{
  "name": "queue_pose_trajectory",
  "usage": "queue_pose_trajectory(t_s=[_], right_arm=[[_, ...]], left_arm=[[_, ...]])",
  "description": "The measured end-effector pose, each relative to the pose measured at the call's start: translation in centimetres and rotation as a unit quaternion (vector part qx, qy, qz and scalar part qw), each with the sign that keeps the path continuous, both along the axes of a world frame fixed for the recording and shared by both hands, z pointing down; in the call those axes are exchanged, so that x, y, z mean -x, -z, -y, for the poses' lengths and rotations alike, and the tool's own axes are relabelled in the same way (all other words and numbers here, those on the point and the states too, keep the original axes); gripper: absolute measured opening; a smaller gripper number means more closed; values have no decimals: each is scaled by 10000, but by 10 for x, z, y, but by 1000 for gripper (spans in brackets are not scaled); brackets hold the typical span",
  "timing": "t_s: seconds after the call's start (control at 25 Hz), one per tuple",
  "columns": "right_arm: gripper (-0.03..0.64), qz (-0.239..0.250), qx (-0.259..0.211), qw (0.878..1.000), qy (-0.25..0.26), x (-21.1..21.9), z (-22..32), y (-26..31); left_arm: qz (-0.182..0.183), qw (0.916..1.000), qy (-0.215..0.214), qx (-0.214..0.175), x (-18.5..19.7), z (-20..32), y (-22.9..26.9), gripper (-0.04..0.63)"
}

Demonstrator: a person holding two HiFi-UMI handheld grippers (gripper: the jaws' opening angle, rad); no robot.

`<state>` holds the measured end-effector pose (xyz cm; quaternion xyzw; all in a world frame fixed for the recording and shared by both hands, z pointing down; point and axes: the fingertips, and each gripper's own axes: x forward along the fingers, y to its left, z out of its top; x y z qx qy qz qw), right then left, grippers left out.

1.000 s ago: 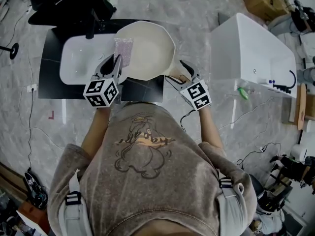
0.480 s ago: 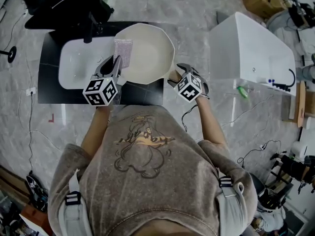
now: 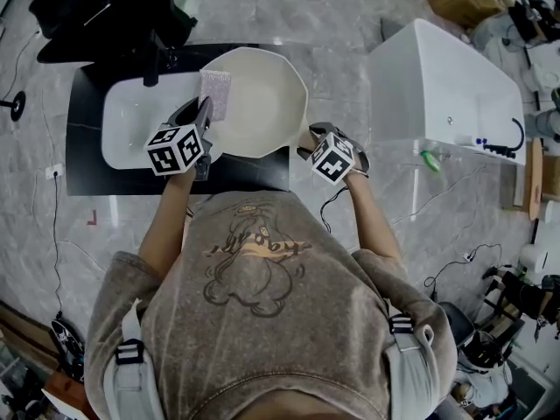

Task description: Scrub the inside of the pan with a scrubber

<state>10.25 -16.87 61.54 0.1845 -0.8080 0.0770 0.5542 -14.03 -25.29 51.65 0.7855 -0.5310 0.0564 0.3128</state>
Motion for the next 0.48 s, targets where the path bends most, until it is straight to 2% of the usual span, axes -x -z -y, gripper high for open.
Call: queue_pose_trajectory(t_s=[0.24,0.48], right_arm=[[270,106,4,9999,1,1,0,-1],[270,184,-26,9998,11,0,1,0]], left_arm=[[578,9965,-234,555,-9,34,-31,84],[1020,9916,-255,759,-31,65,-54,84]])
